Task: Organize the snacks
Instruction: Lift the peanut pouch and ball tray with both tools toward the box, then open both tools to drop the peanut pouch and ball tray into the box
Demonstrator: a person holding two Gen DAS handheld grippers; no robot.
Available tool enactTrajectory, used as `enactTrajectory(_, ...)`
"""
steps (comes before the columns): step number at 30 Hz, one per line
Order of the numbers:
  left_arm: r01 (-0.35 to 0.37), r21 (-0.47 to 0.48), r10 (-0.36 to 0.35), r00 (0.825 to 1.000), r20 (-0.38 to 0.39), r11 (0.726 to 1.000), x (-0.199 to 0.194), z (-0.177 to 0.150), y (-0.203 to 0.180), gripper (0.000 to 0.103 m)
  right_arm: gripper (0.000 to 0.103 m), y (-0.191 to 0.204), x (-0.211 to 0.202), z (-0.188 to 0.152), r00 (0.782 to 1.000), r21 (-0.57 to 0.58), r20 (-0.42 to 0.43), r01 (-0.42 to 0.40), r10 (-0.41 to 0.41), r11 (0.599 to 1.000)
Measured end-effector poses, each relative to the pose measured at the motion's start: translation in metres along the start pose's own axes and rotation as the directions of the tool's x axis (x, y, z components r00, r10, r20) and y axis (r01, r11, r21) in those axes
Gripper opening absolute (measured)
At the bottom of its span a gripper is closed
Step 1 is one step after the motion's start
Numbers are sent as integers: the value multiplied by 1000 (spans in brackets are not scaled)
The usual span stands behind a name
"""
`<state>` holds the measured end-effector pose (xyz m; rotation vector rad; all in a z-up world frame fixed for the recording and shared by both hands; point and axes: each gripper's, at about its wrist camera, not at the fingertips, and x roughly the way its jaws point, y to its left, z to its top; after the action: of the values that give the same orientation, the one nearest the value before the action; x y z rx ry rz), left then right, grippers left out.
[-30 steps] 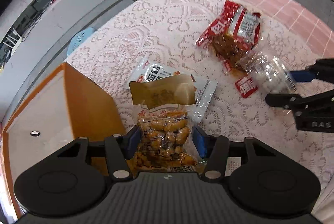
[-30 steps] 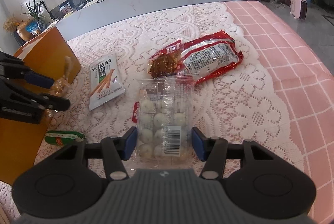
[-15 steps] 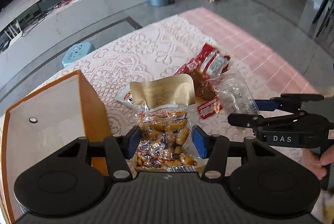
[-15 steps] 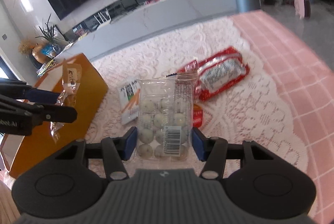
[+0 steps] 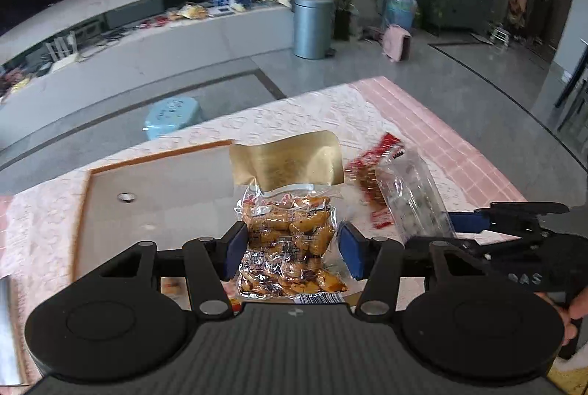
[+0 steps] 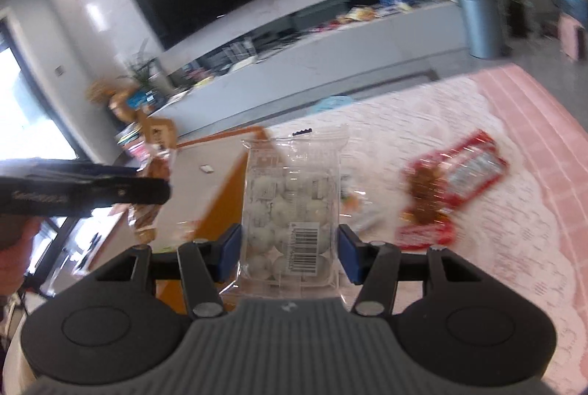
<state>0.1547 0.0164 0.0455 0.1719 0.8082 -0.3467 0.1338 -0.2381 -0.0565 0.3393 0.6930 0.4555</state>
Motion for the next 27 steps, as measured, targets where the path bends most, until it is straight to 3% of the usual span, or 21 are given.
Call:
enactTrajectory(7,-68,-32,67,998,-20,997,-11,-11,48,61,54,83,24,9,994,-175,-76,-87,74,981)
enactTrajectory(13,-101,-36,96,990,-105,994,8,-27,82,61,54,135,66,13,979,-296,-197,-110,52,949)
enactTrajectory(17,-97,-37,89,980,-180,995,19,-42,102,61,54,157,96,9,960,-385,-280,-100,-13,918)
enactTrajectory(23,-98,-25,86,948,-306,995,39,-62,119,61,54,172,131,3,906,-464,-417,-150,-66,873)
enactTrajectory(27,-102,8,98,924,-371,995,45,-72,125,62,54,188,148,-4,880,-557,-461,-184,-117,810)
